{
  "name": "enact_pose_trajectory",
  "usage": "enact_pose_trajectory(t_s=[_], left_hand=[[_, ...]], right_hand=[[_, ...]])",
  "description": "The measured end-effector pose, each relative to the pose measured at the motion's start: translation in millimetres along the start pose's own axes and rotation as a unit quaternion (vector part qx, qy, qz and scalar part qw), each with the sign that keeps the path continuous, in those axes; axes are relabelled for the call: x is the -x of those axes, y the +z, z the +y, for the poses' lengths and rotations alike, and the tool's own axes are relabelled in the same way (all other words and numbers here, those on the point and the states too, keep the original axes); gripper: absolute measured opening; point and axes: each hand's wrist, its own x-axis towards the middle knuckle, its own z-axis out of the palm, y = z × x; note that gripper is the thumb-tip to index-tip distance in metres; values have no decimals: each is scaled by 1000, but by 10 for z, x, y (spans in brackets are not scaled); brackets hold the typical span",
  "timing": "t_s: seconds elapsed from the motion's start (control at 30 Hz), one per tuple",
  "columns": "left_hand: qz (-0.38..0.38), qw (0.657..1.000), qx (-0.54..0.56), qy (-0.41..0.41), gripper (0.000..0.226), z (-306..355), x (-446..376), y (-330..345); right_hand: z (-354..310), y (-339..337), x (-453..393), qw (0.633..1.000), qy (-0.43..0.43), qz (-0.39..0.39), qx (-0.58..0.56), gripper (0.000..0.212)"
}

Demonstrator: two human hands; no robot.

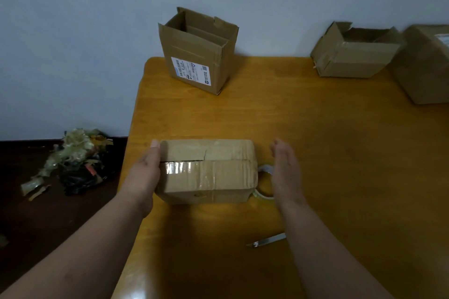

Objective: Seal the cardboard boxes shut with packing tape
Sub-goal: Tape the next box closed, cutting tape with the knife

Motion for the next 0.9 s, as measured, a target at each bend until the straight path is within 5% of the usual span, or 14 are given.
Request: enact_pose_trajectory(t_s=[0.1, 0.3, 0.43, 0.6, 0.73, 0.9], left_hand=[[50, 996, -1, 76, 63, -17, 65, -39], [144, 935, -119, 301, 70, -32, 231, 16], [149, 899, -174, 373, 65, 17, 402, 158], [143, 874, -206, 417, 51, 21, 519, 259], [123, 848, -225, 463, 47, 24, 643, 402], [45, 842, -225, 489, 39, 102, 852, 681]], right_hand=[[198, -270, 46, 981, -84, 80, 154, 30], [542, -293, 218, 838, -127, -157, 507, 56], [611, -257, 249, 795, -116, -170, 570, 54], [481, -456, 211, 866, -92, -74, 486, 22], [343, -711, 166, 945, -26, -40, 324, 28], [85, -898, 295, 969, -107, -15, 221, 27]])
